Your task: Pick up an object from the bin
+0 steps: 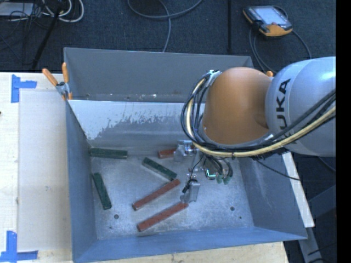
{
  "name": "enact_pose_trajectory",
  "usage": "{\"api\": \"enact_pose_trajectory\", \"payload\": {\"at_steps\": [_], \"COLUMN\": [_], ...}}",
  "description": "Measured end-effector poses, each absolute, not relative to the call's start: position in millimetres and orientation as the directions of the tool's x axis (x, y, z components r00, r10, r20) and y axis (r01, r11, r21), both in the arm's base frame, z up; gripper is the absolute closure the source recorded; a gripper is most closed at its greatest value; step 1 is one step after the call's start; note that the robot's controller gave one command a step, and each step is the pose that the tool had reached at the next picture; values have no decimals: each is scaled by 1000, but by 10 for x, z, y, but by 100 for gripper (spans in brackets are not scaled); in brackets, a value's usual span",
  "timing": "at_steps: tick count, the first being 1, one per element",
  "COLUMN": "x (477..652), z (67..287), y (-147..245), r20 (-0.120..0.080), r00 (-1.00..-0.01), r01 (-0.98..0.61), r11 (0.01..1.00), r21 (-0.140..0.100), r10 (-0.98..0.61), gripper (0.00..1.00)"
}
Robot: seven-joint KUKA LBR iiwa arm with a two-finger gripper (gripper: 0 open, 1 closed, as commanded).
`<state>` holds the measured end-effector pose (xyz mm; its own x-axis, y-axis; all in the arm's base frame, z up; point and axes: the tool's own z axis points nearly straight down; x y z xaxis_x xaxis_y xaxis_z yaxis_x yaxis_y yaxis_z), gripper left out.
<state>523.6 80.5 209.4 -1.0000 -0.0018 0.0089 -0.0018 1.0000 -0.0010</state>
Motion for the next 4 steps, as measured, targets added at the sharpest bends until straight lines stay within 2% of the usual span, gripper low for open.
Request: {"api": "enact_pose_trajectory", "payload": {"at_steps": [1, 2, 3, 4], "x": [5252, 5264, 4971, 5340], "z": [2131, 1640, 1329, 1046], "y": [803, 777, 763, 893], "r20": [2, -5, 3, 1], "r00": [-1000, -1000, -990, -993], "r01": [0, 7, 141, 117], "r11": [1000, 1000, 990, 993], "r21": [0, 1, -1, -1], "r10": [0, 7, 141, 117], "gripper": [0, 0, 0, 0]}}
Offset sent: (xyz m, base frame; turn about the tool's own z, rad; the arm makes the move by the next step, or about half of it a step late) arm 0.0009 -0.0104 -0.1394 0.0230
